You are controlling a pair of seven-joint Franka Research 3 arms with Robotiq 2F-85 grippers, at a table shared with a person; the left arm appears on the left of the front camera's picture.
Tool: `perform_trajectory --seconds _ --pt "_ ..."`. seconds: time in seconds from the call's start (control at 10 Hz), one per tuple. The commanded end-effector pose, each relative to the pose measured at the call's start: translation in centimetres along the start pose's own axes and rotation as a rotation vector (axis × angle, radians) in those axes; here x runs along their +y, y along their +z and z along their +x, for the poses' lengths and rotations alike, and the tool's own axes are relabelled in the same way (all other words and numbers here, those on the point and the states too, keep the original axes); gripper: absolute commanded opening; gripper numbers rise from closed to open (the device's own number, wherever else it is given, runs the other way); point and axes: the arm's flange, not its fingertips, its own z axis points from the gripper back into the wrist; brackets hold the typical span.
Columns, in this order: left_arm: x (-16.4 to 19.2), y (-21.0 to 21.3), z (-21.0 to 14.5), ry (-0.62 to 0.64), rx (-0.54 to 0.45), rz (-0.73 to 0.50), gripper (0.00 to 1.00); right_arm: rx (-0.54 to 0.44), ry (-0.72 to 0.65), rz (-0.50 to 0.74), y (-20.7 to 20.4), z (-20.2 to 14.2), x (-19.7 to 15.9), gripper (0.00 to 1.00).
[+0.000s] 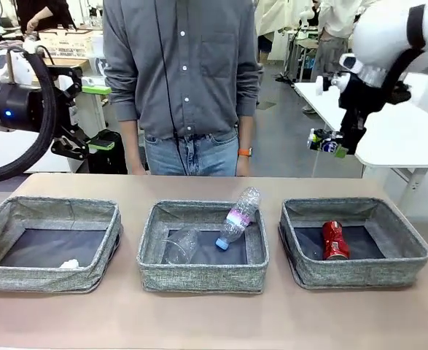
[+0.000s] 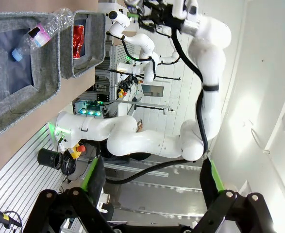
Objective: Sort the waste into the appropriate baskets.
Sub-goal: Pick up the waste item pointed out by the person.
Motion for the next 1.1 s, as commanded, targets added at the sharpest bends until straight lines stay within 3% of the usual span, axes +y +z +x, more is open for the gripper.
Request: perform_trajectory --seconds 0.0,0.2,0.3,0.5,0.6,0.7,1.0 --pt "-0.3 -0.1 -0.2 0.002 0.000 -0.018 1.00 -0.061 0.074 -0.034 1.4 1.0 5.3 0.00" --pt "-0.3 -0.1 -0.2 0.002 0.000 -0.018 1.00 -0.159 0.184 -0.038 0.7 2.6 8.7 0.00" --pt "-0.3 -0.1 -0.2 0.002 0.000 -0.018 1.00 -0.042 0.078 -0.020 2.5 2.4 5.9 0.00" --pt "-0.3 -0.1 -0.2 0.002 0.000 -0.018 1.00 -0.042 0.078 -0.020 2.5 2.4 5.9 0.00" --pt "-0.3 -0.1 -0.2 0.002 0.000 -0.018 1.00 -0.072 0.116 -0.025 2.2 3.0 7.8 0.52" --pt "-0.3 -0.1 -0.2 0.002 0.000 -0.018 1.00 -0.044 0.066 -0.017 2.8 3.8 8.1 0.52" --pt "-0.3 -0.1 -0.2 0.002 0.000 -0.018 1.00 0.018 -0.142 -0.112 9.6 12.4 12.9 0.52"
